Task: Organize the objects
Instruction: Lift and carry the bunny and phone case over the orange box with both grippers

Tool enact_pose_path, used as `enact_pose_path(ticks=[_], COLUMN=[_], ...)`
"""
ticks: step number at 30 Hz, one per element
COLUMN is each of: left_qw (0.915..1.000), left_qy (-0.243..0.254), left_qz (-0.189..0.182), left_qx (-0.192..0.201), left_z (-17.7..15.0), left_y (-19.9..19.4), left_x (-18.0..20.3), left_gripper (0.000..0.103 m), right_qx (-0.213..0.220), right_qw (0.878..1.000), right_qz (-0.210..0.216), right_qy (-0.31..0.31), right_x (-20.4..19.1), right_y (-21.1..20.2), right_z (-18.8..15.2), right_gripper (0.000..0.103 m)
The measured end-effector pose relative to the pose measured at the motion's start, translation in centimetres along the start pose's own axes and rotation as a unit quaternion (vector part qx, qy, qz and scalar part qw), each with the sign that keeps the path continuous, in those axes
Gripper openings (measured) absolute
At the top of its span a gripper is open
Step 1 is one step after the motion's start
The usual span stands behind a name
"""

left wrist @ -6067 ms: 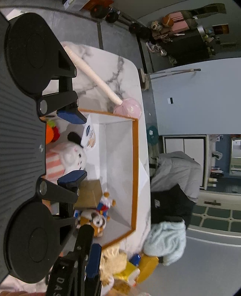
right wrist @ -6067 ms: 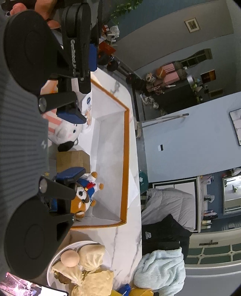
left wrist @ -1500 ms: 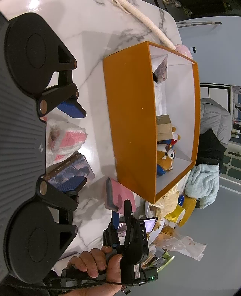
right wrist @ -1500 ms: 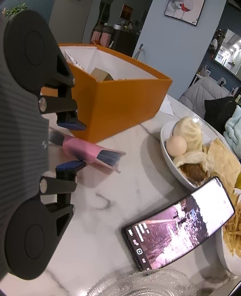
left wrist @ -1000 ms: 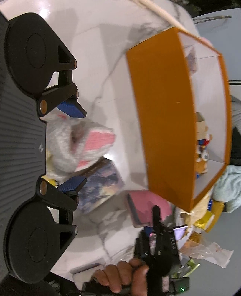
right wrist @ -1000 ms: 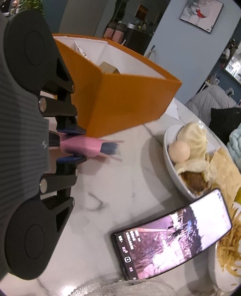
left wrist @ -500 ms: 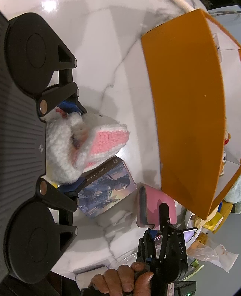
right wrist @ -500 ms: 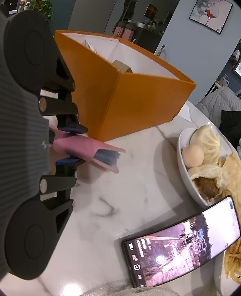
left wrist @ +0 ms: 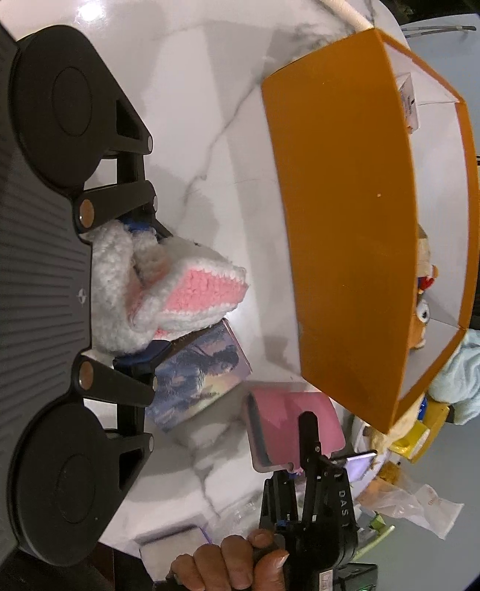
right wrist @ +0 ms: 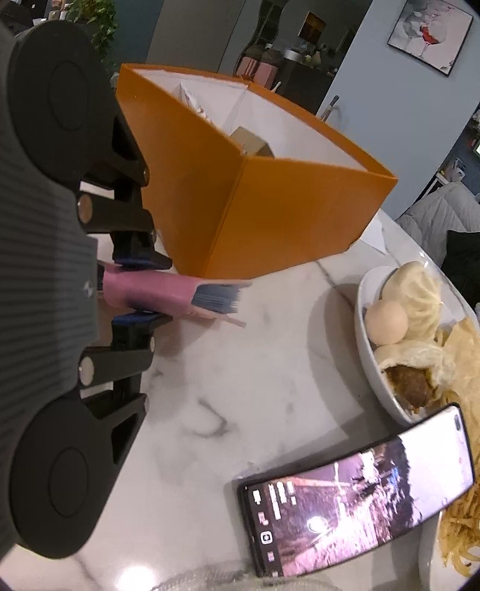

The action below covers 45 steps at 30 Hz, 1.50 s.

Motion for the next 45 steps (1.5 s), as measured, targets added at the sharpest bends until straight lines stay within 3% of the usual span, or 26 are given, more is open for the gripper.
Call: enact_pose_path(ticks=[6,10,19,23,29,35,38,45], left_qw=[0.9995,0.9968,0.9842,0.9787,0.9775,0.9732,0.9715,0.9689], left_qy=[-0.01,0.002,-0.018,-0.049,-0.067,-0.116,-0.125,-0.137], left_qz=[-0.003,-0.011,-0.028,-0.023,0.008,0.011,0.03,0.059], left_qx=[0.03,0.079,0.174,0.198,0.2,0.198,0.199,0.198], left_z=[0.6,1.7,6.4,9.3,12.3,13.4,14.2,15.7], left_y=[-2.3,-5.1,-9.2,-9.2,-8.0,-5.8,-4.5,-1.8], left_x=[-0.2,0.6,1.3,0.2,-1.6,-4.2,-5.3,-7.4], left_gripper=[0.065,0.065,0.065,0.065,0.065,0.065,0.065,0.065], right_qx=[0.02,0.044,0.074,0.077,0.064,0.071,0.067,0.057], right_qw=[0.998,0.993,0.983,0.982,0.982,0.984,0.986,0.986], right_qz=[0.038,0.077,0.164,0.17,0.172,0.162,0.154,0.129], right_qy=[0.052,0.081,0.04,0.03,0.047,0.03,0.023,-0.093], right_x=[0.0,-0.8,-7.1,-9.6,-11.8,-14.0,-14.7,-17.5], right_y=[-3.1,-5.6,-7.7,-7.0,-4.8,-2.4,-0.4,4.0], right_z=[1.3,2.1,2.9,3.2,3.6,4.5,4.9,5.0], right_gripper=[0.025,0.025,0.025,0.025,0.025,0.025,0.025,0.025])
Point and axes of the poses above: each gripper's, at about its wrist camera, not at the fingertips, and y roughly the way its jaws point, x to its right, z to its top, the point moved 2 cm from there along y, roughly the way its jaws point, and after that the axes turned 8 degrees about x, right-handed, at the moved point
